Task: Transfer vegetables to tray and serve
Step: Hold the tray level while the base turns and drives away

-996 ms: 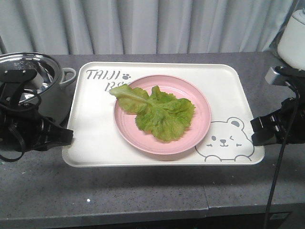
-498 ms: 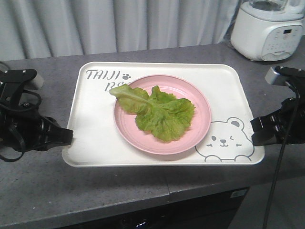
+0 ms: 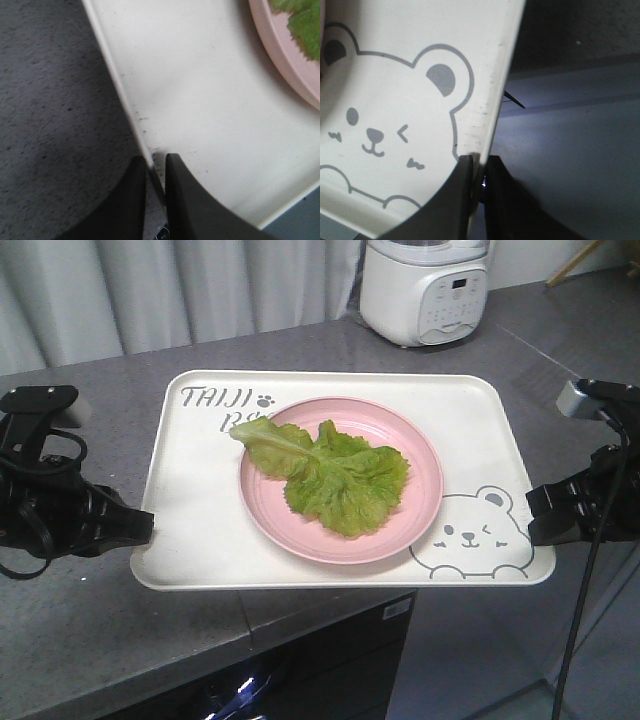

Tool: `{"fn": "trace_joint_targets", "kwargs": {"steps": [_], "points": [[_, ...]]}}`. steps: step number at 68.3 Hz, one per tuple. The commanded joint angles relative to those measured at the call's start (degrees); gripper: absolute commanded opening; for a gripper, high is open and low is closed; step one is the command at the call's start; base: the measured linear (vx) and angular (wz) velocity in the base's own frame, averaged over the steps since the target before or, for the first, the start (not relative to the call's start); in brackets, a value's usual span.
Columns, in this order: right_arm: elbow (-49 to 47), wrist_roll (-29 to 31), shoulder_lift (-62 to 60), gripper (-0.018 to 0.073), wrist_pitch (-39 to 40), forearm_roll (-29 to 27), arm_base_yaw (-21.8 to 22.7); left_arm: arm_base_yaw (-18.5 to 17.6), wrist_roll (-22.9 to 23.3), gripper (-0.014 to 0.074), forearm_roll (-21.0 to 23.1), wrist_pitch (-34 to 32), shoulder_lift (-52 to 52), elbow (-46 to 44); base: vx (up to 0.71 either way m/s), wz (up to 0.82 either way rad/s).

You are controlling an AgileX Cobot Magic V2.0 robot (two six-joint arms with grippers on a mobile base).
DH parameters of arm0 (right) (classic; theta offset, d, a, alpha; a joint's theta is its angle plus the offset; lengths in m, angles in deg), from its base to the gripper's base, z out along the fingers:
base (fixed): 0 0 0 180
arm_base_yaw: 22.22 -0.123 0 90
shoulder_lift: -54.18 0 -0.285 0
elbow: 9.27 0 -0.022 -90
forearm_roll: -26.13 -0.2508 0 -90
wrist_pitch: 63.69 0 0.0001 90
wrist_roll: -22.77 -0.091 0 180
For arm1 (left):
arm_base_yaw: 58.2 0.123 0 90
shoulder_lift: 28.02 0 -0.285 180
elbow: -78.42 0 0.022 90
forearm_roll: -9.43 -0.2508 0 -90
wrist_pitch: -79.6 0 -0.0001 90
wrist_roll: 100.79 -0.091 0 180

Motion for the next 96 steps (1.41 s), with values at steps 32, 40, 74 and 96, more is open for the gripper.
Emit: {"fn": "trace_joint_targets", "kwargs": {"steps": [32,40,74,96], "points": [[-1.7,2.1,-2.1,-0.0003,-1.0,-5.9,-0.4,-0.4,-1.4,-0.0006,4.5,-2.1,1.9,-1.7,-0.03,-0.39],[-1.7,2.1,-2.1,-0.0003,-1.0,-5.9,-0.4,-0.4,-1.4,-0.0006,4.5,-2.1,1.9,-1.7,-0.03,-0.33],[-1.7,2.1,-2.1,-0.0003,-1.0,-5.9,-0.4,-0.4,-1.4,-0.0006,4.5,-2.1,1.9,-1.7,-0.01,-0.3],[-1.7,2.1,-2.1,-0.0003,-1.0,-5.9,-0.4,-0.4,-1.4,-0.0006,4.5,-2.1,1.9,-1.7,0.01,-0.27]]}}
